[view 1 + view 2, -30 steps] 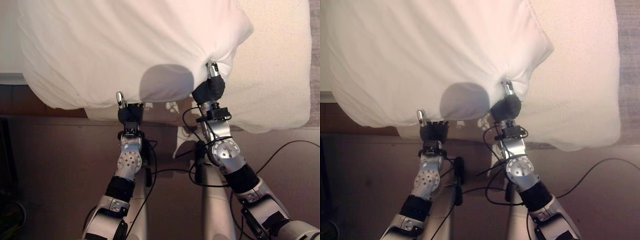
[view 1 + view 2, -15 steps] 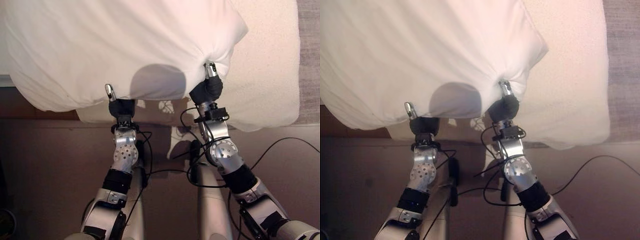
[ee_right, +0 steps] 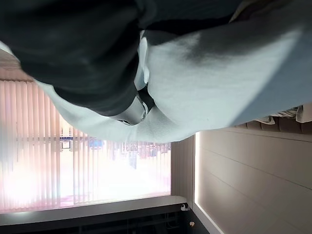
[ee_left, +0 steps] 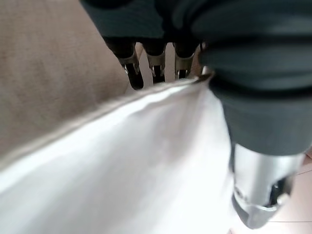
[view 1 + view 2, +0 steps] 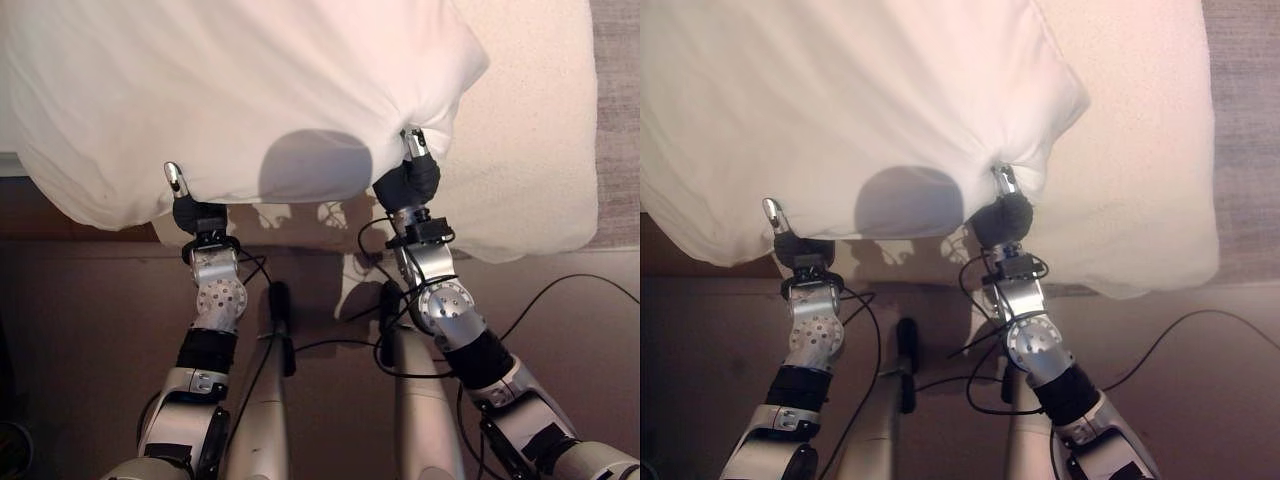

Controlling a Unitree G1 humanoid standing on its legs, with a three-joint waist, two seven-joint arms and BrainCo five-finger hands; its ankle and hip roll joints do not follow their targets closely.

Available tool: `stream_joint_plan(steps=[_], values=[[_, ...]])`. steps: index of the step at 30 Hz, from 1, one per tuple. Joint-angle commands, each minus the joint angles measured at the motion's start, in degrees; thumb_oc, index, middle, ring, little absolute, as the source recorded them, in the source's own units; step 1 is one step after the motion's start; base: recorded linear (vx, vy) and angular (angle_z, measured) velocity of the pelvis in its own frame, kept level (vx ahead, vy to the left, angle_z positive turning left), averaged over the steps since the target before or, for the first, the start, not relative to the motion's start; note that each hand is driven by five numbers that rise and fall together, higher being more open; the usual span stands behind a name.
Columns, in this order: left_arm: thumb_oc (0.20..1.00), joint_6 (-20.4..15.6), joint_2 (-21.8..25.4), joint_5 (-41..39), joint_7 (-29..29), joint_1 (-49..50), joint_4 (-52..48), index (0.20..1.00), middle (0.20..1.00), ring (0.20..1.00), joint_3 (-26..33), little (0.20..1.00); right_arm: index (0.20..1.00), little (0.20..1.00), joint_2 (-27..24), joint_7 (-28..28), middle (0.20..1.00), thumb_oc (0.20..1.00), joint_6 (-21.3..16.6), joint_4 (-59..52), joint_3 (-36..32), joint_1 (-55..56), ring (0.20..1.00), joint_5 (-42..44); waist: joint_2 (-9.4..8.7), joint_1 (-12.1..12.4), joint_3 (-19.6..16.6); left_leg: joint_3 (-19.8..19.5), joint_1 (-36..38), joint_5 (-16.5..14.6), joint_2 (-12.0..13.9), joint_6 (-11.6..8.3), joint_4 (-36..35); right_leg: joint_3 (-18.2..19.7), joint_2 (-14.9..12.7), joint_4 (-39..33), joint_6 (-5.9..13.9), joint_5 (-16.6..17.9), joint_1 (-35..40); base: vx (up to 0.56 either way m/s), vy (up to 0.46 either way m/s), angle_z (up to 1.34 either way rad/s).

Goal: Make the bed

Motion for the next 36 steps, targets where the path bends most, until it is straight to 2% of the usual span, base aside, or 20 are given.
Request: stream_joint_plan(steps=[1,8,9,10,11,15,18,24,25,26,27,28,29,30,31,32,33,34,35,36], values=[[1.000,-5.12,2.38,4.10,2.14,0.11,1.83,1.000,1.000,1.000,7.04,1.000,0.200,0.200,0.57,4.43,0.200,0.200,-1.36,-10.50,-3.47,3.17,0.200,-1.36,2.67,-0.66,-5.61,2.60,-0.43,-2.40,-4.60,4.46,-0.48,-3.35,5.97,-3.48,-1.25,1.90,0.27,0.00,0.000,0.00],[1.000,-5.88,3.35,4.89,4.80,0.46,2.89,1.000,1.000,1.000,9.25,1.000,0.200,0.200,0.33,3.84,0.200,0.200,-1.10,-10.61,-3.29,4.12,0.200,-1.45,3.05,-0.53,-5.50,2.43,-0.07,-2.09,-4.61,4.17,-0.90,-3.50,5.99,-3.93,-1.29,2.01,0.83,0.00,-0.004,-0.03],[0.893,-5.88,3.35,4.91,4.82,0.46,2.88,0.893,0.893,0.893,9.26,0.893,0.200,0.200,0.32,3.87,0.200,0.200,-1.10,-10.60,-3.29,4.11,0.200,-1.43,3.05,-0.54,-5.48,2.42,-0.05,-2.09,-4.61,4.17,-0.90,-3.50,5.99,-3.94,-1.29,2.01,0.85,0.00,-0.001,-0.04],[0.410,-5.89,3.25,5.36,5.37,0.60,3.04,0.410,0.410,0.410,9.43,0.410,0.200,0.200,0.18,3.82,0.200,0.200,-0.92,-10.37,-3.07,4.38,0.200,-1.46,3.01,-0.55,-5.46,2.44,0.10,-2.07,-4.60,4.16,-0.99,-3.52,5.95,-3.95,-1.27,2.03,0.92,0.00,0.000,0.00],[0.200,-6.36,3.33,5.62,6.21,0.16,3.29,0.200,0.200,0.200,9.50,0.200,0.200,0.200,0.08,3.79,0.200,0.200,-1.05,-10.48,-2.98,4.44,0.200,-1.42,3.07,-0.61,-5.55,2.56,-0.04,-1.57,-4.61,4.07,-1.27,-3.56,5.90,-4.29,-1.28,2.43,0.89,0.00,0.000,0.00],[0.200,-6.74,3.51,6.27,7.10,0.02,3.63,0.200,0.200,0.200,9.76,0.200,0.200,0.200,0.13,3.46,0.200,0.200,-1.21,-10.39,-3.37,4.85,0.200,-1.67,3.42,-0.55,-5.42,2.55,0.54,-1.42,-4.71,3.73,-1.62,-3.51,5.96,-4.34,-1.28,2.14,1.44,0.00,0.000,0.00],[0.200,-7.35,3.51,6.73,7.88,0.02,3.44,0.200,0.200,0.200,9.94,0.200,0.200,0.200,-0.01,3.07,0.200,0.200,-0.81,-9.76,-3.16,5.52,0.200,-2.07,3.96,-0.37,-5.59,2.40,1.96,-0.20,-4.67,3.57,-3.91,-3.38,6.10,-5.26,-1.24,2.39,2.39,-0.01,-0.030,-0.02],[0.200,-5.81,1.71,8.76,6.69,4.24,-1.13,0.200,0.200,0.200,9.22,0.200,0.200,0.200,0.05,1.27,0.200,0.200,1.24,-8.50,-3.57,10.24,0.200,-2.45,5.04,-0.13,-5.79,1.15,5.77,0.15,-4.87,2.96,-4.82,-3.77,6.49,-5.71,-1.97,0.66,6.79,0.02,-0.101,0.03],[0.200,-5.54,1.65,9.88,6.55,4.87,-2.11,0.200,0.200,0.200,9.11,0.200,0.200,0.200,-0.64,-0.17,0.200,0.200,1.45,-7.61,-4.75,11.38,0.200,-3.20,4.76,-0.43,-4.92,1.67,5.32,1.44,-4.08,0.37,-0.65,-4.38,6.41,-6.92,-2.79,-0.15,10.08,0.00,-0.164,0.11],[0.200,-5.33,1.32,10.65,6.10,5.44,-3.17,0.200,0.200,0.200,9.02,0.200,0.200,0.200,-0.82,-0.26,0.200,0.200,1.32,-7.35,-5.96,12.55,0.200,-2.92,4.05,-0.57,-4.00,2.89,4.14,5.06,-2.14,-2.61,4.80,-4.91,6.13,-7.44,-3.73,-1.25,12.15,-0.01,-0.167,0.29],[0.200,-5.30,0.95,11.37,6.06,6.00,-4.27,0.200,0.200,0.200,8.99,0.200,0.200,0.200,-1.11,0.01,0.200,0.200,1.39,-7.17,-6.84,13.18,0.200,-2.98,3.46,-0.04,-3.00,1.49,3.26,7.60,-0.80,-3.71,8.37,-5.12,6.09,-8.11,-4.60,-1.34,13.66,0.00,-0.070,0.36],[0.200,-5.39,0.81,12.48,6.20,6.47,-5.22,0.200,0.200,0.200,8.69,0.200,0.200,0.200,-1.15,-1.03,0.200,0.200,1.25,-5.87,-7.08,13.80,0.200,-3.67,2.27,0.68,-2.33,-1.84,2.31,7.81,-1.03,-3.84,10.79,-4.74,5.77,-8.48,-4.83,-1.46,15.08,-0.01,0.000,0.57],[0.200,-5.70,0.76,13.06,6.76,6.64,-6.01,0.200,0.200,0.200,8.95,0.200,0.200,0.200,-0.70,-1.82,0.200,0.200,0.75,-5.67,-7.21,14.27,0.200,-3.48,1.67,0.65,-1.95,-3.84,2.34,7.51,-0.47,-3.19,10.07,-4.57,5.82,-8.00,-5.13,-1.71,15.25,0.00,0.004,0.29],[0.200,-5.68,0.75,13.15,6.87,6.65,-6.11,0.200,0.200,0.200,8.95,0.200,0.200,0.200,-0.67,-1.85,0.200,0.200,0.74,-5.70,-7.21,14.25,0.200,-3.51,1.66,0.56,-2.00,-3.89,2.20,7.82,-0.53,-3.16,9.91,-4.64,5.77,-8.08,-5.15,-1.49,15.12,0.03,0.008,0.07],[0.200,-6.15,0.79,13.80,7.57,6.93,-7.50,0.200,0.200,0.200,9.64,0.200,0.200,0.200,-0.31,-2.73,0.200,0.200,-0.37,-5.51,-7.69,15.14,0.200,-3.70,0.81,0.21,-1.98,-5.41,4.93,9.40,2.63,-3.01,5.90,-4.11,5.59,-6.84,-5.19,-2.25,14.95,0.15,0.177,-0.13],[0.200,-6.16,1.53,15.26,7.69,8.72,-10.04,0.200,0.200,0.200,10.74,0.200,0.200,0.200,-0.39,-4.25,0.200,0.200,-1.19,-4.26,-8.48,16.20,0.200,-5.42,0.08,0.94,-2.73,-9.66,10.74,10.63,7.09,-2.68,-7.36,-2.13,5.74,-5.59,-3.83,-3.29,15.08,0.15,0.168,-0.05],[0.200,-6.12,1.49,15.41,7.85,8.82,-10.21,0.200,0.200,0.200,10.72,0.200,0.200,0.200,-0.36,-4.31,0.200,0.200,-1.20,-4.31,-8.47,16.24,0.200,-5.48,-0.06,1.08,-2.72,-9.40,11.36,11.51,7.18,-2.74,-8.64,-1.97,5.80,-5.88,-3.92,-2.90,15.12,0.19,0.309,-0.07],[0.200,-6.41,1.69,15.57,7.76,9.53,-11.49,0.200,0.200,0.200,11.36,0.200,0.200,0.200,-0.20,-4.54,0.200,0.200,-1.60,-3.86,-9.17,16.88,0.200,-5.53,-0.20,1.47,-2.99,-11.56,14.13,12.04,9.38,-2.95,-14.78,-0.50,5.88,-5.06,-2.80,-3.71,14.73,0.10,0.445,-0.16],[0.200,-6.99,1.36,14.99,7.02,10.87,-12.29,0.200,0.200,0.200,12.43,0.200,0.200,0.200,-0.51,-4.20,0.200,0.200,-1.75,-2.63,-10.10,17.71,0.200,-6.13,-0.12,2.75,-2.82,-14.90,17.43,11.35,9.21,-3.29,-17.91,2.60,6.08,-3.17,-1.14,-3.45,13.67,0.10,0.626,-0.18],[0.200,-7.46,0.85,13.98,6.56,11.26,-12.47,0.200,0.200,0.200,12.39,0.200,0.200,0.200,-1.03,-4.18,0.200,0.200,-1.62,-1.94,-10.07,17.81,0.200,-6.58,-0.28,2.89,-2.34,-14.92,17.43,8.29,7.58,-2.90,-14.48,3.81,5.57,-2.66,-0.39,-2.66,13.25,0.02,0.647,-0.27]])
